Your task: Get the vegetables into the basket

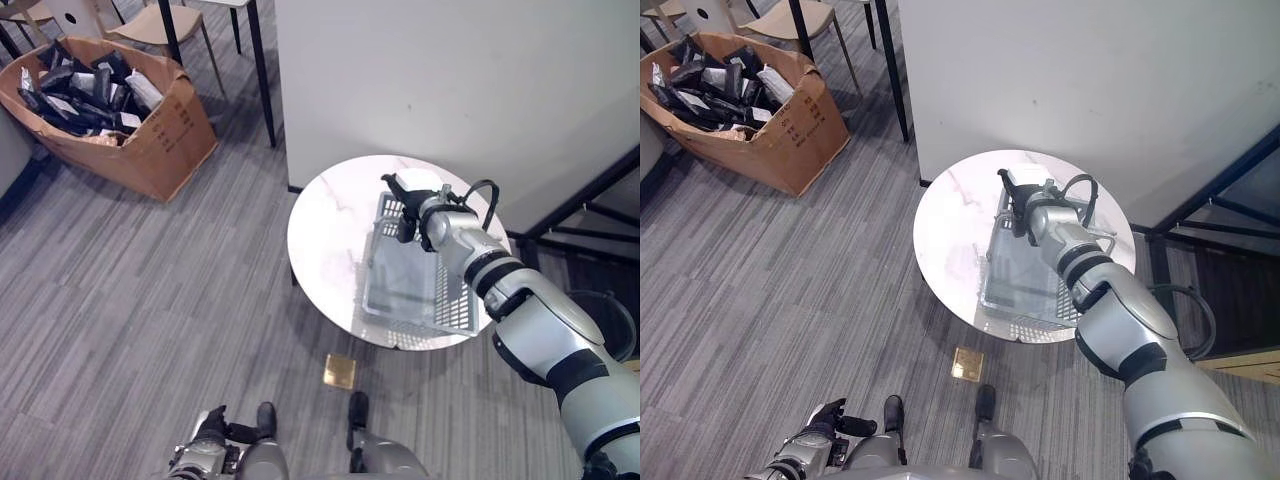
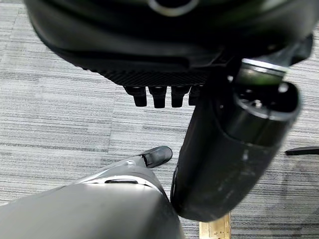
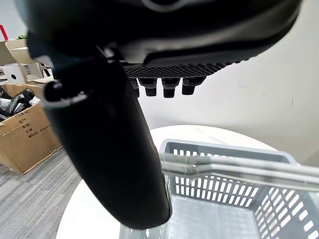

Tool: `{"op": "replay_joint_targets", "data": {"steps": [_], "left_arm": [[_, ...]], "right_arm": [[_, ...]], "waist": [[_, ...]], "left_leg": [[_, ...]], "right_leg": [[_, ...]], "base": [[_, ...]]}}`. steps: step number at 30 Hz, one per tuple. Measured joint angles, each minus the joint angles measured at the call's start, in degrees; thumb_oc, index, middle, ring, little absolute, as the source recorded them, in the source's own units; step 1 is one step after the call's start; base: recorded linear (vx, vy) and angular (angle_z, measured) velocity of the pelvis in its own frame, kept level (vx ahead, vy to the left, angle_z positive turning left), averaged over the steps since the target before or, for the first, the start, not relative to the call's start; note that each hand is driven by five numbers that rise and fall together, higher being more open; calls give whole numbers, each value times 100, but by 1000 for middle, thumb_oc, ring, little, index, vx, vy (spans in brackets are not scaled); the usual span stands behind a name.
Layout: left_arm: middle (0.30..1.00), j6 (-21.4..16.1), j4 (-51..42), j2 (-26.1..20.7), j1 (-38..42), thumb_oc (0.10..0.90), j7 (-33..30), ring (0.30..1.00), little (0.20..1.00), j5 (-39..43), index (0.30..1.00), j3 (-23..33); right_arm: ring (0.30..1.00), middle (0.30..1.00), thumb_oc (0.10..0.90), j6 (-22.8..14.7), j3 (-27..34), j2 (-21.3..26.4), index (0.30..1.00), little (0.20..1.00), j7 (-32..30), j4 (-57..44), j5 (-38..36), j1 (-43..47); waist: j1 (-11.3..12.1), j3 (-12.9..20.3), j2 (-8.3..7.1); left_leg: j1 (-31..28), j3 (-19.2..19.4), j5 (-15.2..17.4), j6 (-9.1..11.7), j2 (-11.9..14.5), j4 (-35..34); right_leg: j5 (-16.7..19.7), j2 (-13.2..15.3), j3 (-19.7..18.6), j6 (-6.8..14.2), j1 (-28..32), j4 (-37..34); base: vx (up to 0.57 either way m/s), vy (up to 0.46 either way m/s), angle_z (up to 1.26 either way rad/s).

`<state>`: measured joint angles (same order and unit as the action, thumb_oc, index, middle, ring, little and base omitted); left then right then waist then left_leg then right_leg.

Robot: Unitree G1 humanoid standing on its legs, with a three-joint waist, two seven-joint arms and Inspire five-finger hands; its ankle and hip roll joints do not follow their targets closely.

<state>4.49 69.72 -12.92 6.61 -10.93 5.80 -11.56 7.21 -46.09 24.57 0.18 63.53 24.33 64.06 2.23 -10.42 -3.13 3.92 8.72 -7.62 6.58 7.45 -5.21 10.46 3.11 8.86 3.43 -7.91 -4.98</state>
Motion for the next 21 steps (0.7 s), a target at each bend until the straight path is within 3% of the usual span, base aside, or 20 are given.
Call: {"op": "replay_joint_targets", "data": {"steps": [8,14,15,16,21], "left_arm": [[1000,-31,-1,-28,65,900,2,1000,1000,47,1000,-2],[1000,-38,-8,1,184,900,8,1000,1000,49,1000,-8],[1000,-38,-10,15,193,900,14,1000,1000,49,1000,-9],[1000,-37,-9,24,201,900,17,1000,1000,49,1000,-9],[1000,-35,-9,63,229,900,31,1000,1000,46,1000,-16]], "right_arm": [[1000,1000,900,-5,-205,46,1000,1000,51,762,417,45],[1000,1000,900,9,-198,216,1000,1000,54,892,522,52],[503,503,545,9,-198,219,503,503,55,912,530,52],[300,300,400,9,-198,219,300,300,55,915,531,52],[300,300,400,9,-149,219,300,300,55,915,535,51]], "waist": [[-11,-79,-6],[-13,-291,75],[-20,-314,105],[-20,-322,119],[-22,-359,181]], "left_leg": [[154,-42,-31,-8,-2,0],[162,-41,-29,-6,-3,0],[160,-38,-28,-6,-3,0],[159,-37,-28,-5,-3,0],[149,-33,-24,-4,-2,1]], "right_leg": [[-5,10,52,7,-130,-1],[-3,10,52,3,-139,-1],[1,10,50,-2,-139,-1],[5,10,50,-7,-138,0],[16,8,47,-23,-132,1]], "base": [[-5,3,4],[0,0,0],[0,0,0],[0,0,0],[0,0,0]]}}
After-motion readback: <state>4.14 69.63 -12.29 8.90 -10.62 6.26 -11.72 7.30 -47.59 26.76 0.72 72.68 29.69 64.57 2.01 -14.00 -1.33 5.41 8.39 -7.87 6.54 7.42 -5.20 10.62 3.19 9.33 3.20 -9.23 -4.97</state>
